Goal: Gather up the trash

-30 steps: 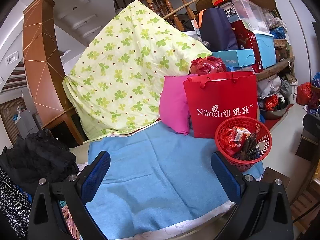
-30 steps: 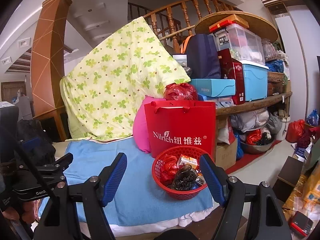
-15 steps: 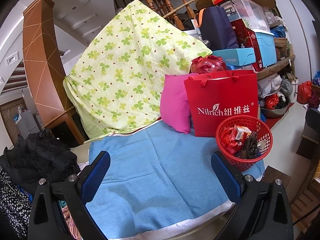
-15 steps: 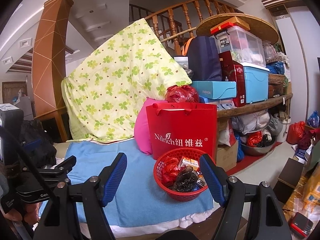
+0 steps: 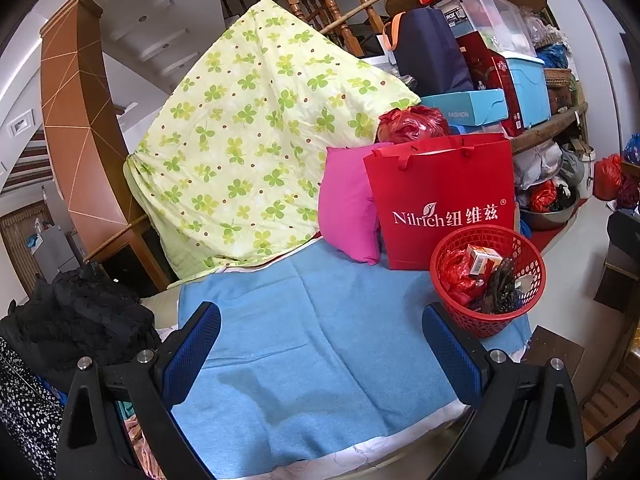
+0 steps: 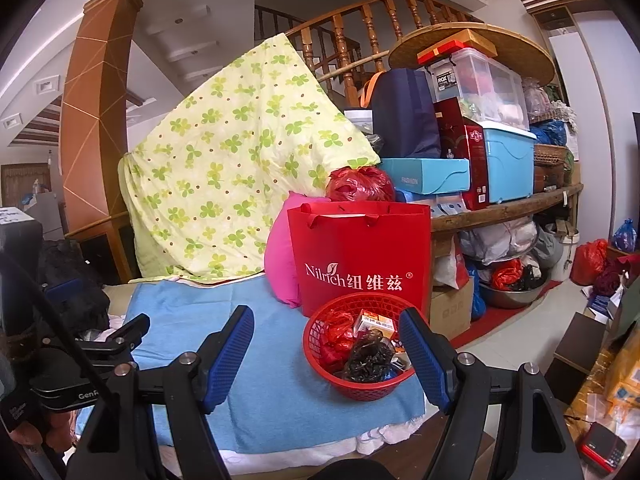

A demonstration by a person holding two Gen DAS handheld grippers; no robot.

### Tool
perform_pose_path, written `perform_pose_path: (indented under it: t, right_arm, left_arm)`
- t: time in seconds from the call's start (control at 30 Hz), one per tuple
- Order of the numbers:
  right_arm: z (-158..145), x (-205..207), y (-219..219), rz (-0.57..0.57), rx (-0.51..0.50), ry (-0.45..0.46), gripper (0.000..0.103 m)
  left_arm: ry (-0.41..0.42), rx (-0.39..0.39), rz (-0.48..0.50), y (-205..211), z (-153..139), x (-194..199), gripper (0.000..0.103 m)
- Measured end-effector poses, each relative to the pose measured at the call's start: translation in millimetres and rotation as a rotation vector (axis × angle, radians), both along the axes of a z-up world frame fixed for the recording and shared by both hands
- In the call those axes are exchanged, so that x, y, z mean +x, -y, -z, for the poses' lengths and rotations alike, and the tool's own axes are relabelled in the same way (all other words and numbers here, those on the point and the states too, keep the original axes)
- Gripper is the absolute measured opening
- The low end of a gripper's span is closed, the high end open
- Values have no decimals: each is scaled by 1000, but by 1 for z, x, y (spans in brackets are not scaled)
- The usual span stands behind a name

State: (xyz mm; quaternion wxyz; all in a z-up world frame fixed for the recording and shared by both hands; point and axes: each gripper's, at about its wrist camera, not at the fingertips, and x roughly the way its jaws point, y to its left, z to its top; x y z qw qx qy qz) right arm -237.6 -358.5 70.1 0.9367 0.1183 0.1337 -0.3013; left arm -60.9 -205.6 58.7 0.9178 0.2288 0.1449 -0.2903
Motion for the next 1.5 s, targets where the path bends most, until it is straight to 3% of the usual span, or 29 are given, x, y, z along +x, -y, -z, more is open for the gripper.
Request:
perform_pose_path:
  t: [0.93, 1.5]
  right_arm:
    - [4, -4, 11, 13, 9, 2, 78]
    - [15, 6, 25, 41, 31, -26, 78]
  left_arm:
    - [-2, 27, 28, -7, 8, 7, 100]
    - [-25, 63, 69, -7, 21, 33, 100]
